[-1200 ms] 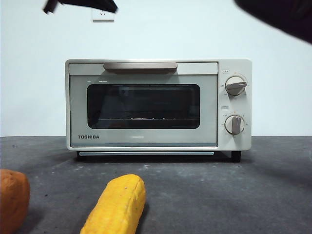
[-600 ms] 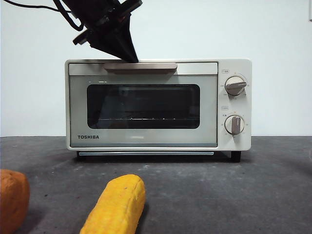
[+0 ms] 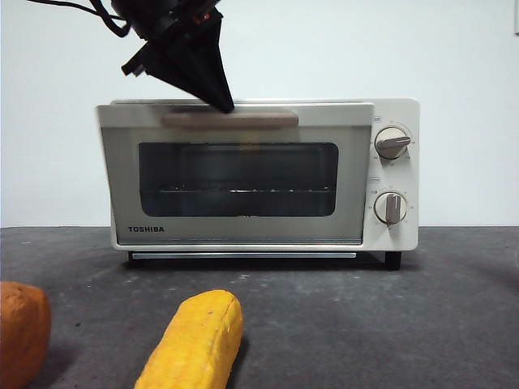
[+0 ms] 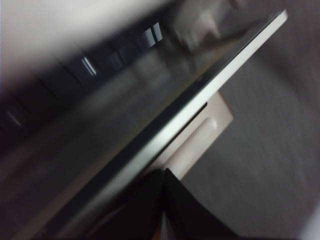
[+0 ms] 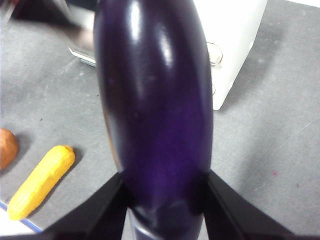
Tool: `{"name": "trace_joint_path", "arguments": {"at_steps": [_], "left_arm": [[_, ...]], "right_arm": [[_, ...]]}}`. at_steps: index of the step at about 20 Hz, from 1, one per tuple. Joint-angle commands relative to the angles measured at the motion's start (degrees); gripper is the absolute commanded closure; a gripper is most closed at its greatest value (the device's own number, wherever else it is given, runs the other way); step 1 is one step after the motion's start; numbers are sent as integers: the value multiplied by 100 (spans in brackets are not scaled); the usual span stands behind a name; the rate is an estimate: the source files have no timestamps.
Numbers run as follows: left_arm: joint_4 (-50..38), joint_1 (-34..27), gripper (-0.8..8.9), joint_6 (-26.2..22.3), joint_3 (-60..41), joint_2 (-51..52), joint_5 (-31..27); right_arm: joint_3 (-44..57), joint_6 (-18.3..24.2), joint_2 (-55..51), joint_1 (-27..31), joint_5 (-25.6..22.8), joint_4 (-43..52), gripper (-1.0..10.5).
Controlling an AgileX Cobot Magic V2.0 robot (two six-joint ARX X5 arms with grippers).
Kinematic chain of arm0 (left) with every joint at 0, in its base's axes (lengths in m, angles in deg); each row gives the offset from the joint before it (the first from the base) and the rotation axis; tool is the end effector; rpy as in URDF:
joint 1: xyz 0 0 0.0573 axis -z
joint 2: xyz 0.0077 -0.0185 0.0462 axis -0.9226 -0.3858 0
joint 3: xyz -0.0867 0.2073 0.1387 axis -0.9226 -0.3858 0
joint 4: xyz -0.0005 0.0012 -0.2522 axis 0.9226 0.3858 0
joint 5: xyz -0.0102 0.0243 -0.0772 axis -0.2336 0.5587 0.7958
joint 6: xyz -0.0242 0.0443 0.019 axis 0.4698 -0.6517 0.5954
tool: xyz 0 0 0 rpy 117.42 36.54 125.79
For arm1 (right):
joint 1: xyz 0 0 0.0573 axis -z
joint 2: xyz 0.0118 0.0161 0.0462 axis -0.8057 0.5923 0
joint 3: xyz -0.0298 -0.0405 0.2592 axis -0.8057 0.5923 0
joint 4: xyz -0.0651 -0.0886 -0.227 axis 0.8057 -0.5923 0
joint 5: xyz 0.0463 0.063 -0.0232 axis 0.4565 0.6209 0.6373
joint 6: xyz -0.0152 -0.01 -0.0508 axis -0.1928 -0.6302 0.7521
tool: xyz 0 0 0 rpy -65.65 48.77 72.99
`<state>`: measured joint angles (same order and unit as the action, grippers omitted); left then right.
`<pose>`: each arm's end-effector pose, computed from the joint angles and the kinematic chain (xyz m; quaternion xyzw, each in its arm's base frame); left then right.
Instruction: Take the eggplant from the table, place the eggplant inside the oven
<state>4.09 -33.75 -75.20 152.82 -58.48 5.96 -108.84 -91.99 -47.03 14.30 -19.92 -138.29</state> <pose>0.2709 -0.1895 0.3096 0.0993 0.4212 -0.3968 0.8095 0.0566 0.0417 0.3533 -0.0185 0.2848 0.2372 0.9286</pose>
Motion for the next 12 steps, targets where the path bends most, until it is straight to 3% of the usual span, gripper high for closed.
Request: {"name": "trace_joint_path", "arguments": {"at_steps": [1,8,12], "left_arm": [[597,264,806,44,-26,-197,-90],[1040,883,806,50,-26,-15,-96],[1069,811,806,151,-28,365,-221]], "right_arm": [[-109,-151,15,-52,0,77,944],[-109,-83,192,-57,195,72,944],[-109,485,566,-63,468,79,944]]}}
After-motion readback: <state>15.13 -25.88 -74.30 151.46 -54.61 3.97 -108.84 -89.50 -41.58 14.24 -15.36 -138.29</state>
